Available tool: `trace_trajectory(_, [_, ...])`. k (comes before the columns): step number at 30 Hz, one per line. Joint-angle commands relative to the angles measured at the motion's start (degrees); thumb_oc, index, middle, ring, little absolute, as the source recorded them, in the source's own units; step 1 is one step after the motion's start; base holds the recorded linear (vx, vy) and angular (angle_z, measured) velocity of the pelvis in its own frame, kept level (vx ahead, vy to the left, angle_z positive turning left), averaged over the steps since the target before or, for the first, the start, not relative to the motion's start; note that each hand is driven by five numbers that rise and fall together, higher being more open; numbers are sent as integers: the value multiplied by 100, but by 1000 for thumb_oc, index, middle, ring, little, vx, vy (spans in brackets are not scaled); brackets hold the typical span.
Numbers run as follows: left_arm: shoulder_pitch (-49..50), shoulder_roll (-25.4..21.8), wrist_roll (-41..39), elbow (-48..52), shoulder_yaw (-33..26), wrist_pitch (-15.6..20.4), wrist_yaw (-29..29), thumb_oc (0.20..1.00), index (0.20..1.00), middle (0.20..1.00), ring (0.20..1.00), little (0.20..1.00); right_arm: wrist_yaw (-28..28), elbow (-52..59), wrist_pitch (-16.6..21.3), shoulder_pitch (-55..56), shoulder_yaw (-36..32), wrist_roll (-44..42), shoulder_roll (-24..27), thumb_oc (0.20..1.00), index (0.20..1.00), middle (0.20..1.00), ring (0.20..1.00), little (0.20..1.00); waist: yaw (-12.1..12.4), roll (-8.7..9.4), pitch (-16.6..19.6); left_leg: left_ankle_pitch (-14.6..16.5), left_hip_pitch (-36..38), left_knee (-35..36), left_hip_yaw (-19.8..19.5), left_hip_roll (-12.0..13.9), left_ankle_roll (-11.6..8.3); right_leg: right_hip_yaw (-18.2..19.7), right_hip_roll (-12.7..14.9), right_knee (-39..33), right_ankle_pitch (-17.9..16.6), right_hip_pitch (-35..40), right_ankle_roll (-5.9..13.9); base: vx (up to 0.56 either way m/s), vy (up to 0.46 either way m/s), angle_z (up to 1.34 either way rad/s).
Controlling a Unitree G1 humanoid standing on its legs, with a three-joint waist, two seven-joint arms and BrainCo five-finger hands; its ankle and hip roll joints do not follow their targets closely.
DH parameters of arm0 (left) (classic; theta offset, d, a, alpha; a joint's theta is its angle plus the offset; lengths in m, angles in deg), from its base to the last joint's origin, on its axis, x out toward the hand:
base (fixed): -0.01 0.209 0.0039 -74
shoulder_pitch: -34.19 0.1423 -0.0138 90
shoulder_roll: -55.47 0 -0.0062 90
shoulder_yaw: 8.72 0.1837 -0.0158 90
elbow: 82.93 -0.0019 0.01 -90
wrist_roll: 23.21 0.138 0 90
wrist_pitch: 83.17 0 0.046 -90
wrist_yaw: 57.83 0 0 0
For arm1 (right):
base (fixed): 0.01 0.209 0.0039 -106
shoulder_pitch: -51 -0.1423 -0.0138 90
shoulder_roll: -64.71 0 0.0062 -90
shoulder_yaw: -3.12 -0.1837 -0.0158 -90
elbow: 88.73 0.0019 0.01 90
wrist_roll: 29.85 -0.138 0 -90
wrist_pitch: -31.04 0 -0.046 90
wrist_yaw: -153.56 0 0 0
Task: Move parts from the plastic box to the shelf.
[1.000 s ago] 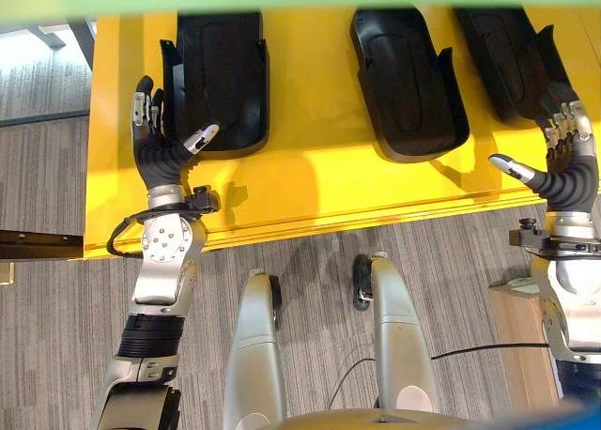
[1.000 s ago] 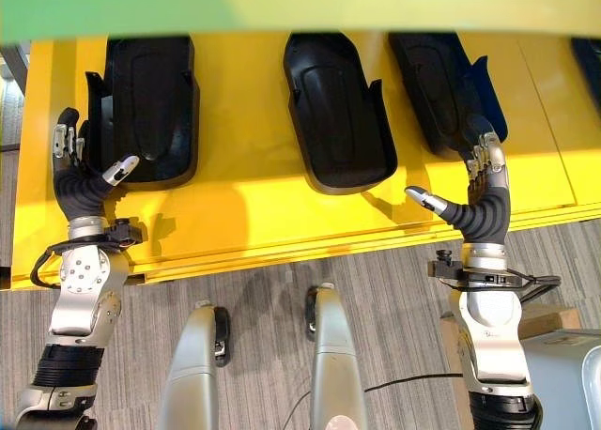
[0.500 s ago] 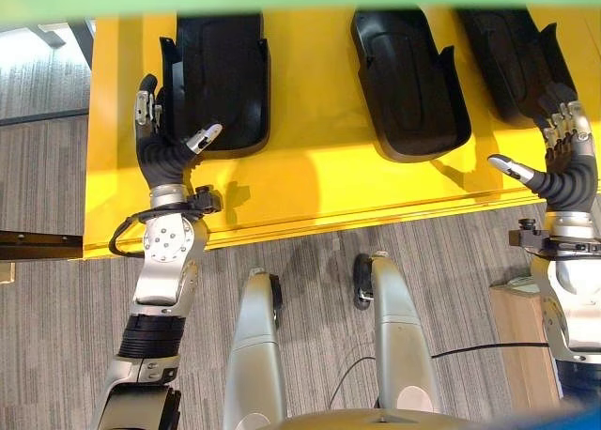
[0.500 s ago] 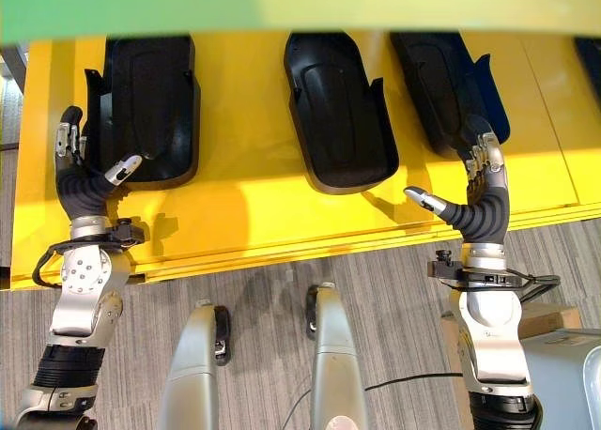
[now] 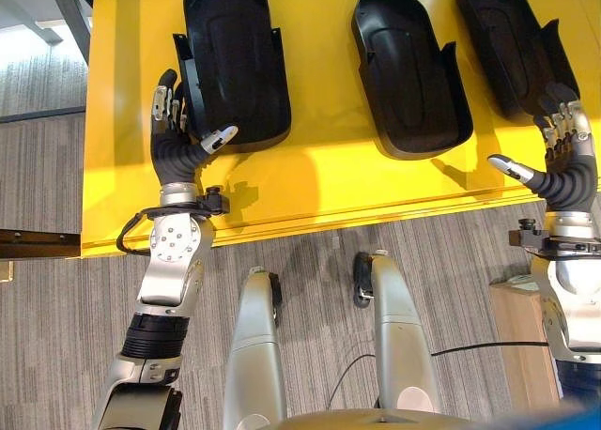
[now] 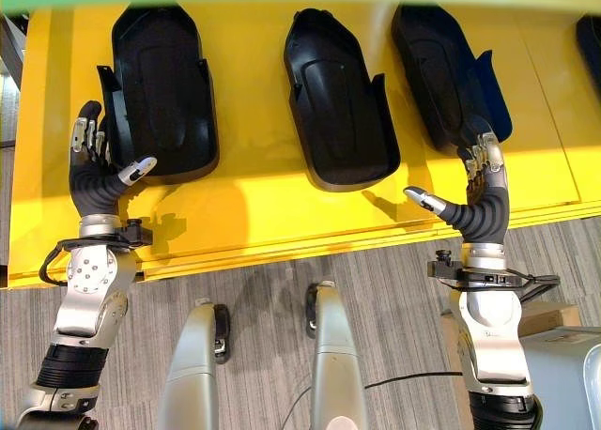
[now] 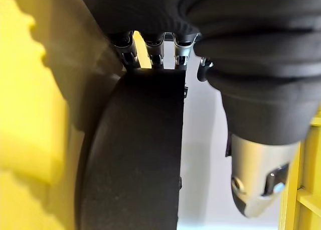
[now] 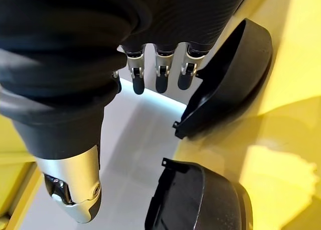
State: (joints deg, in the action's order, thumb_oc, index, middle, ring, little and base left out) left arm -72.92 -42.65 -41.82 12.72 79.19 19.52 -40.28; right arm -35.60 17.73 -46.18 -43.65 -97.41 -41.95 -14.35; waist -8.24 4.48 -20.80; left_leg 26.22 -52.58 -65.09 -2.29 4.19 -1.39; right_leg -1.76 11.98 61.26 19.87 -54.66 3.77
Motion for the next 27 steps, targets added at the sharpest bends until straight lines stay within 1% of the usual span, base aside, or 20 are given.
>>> trace_trajectory(1, [-96,34,33,86,268,86,-118,1000,1000,1000,1000,1000,-21,338,185,-161,-104,151,54,1000,1000,1000,1000,1000,2,-135,57,-9,-108,65,-248,279,-38,98,-47,-148,172,297,51,0,0,0])
trace_trajectory(3, [23,55,-30,72,109,141,-5,1000,1000,1000,1000,1000,-40,360,197,-157,-101,164,45,1000,1000,1000,1000,1000,34,-141,51,-17,-121,74,-260,279,-35,87,-41,-158,170,296,48,0,0,0])
trace_trajectory(7, [574,39,-8,78,-506,223,275,1000,1000,1000,1000,1000,-66,404,204,-87,-198,210,53,1000,1000,1000,1000,1000,107,-168,47,-17,-125,80,-245,280,-38,78,-23,-156,174,301,53,0,0,0])
trace_trajectory(10, [1005,76,12,145,-866,224,381,1000,1000,1000,1000,1000,-70,456,215,-38,-282,175,30,1000,1000,1000,1000,1000,154,-172,40,-20,-121,101,-234,263,-46,79,-10,-161,180,310,53,0,0,0])
trace_trajectory(14, [1250,60,108,278,-963,177,325,1000,1000,1000,1000,1000,-50,553,212,24,-337,174,63,1000,1000,1000,1000,1000,169,-158,17,-25,-123,112,-232,243,-41,63,0,-187,158,320,60,0,0,0])
trace_trajectory(16, [1310,44,136,294,-887,146,247,1000,1000,1000,1000,1000,6,553,196,124,-305,219,110,1000,1000,1000,1000,1000,166,-145,-6,-33,-120,120,-228,245,-38,74,-1,-183,138,318,65,0,0,0])
trace_trajectory(18, [1354,67,153,328,-892,113,166,1000,1000,1000,1000,1000,14,691,145,243,-400,697,239,1000,1000,1000,1000,1000,155,-138,4,-29,-122,125,-225,251,-40,72,-7,-193,124,304,73,0,0,0])
trace_trajectory(20, [1394,69,152,370,-862,122,119,1000,1000,1000,1000,1000,34,677,120,367,-413,718,270,1000,1000,1000,1000,1000,142,-126,0,-42,-129,130,-232,262,-40,74,-17,-209,109,298,75,0,0,0])
trace_trajectory(21, [1425,56,156,402,-848,95,47,1000,1000,1000,1000,1000,123,643,45,507,-407,872,351,1000,1000,1000,1000,1000,123,-106,0,-45,-136,129,-237,264,-42,76,-24,-214,97,290,74,0,0,0])
trace_trajectory(27, [1553,50,272,459,-911,73,-131,1000,1000,1000,1000,1000,157,689,-102,1100,-824,2157,876,1000,1000,1000,1000,1000,62,-70,26,-40,-142,147,-231,284,-60,87,-51,-264,70,280,94,0,0,0])
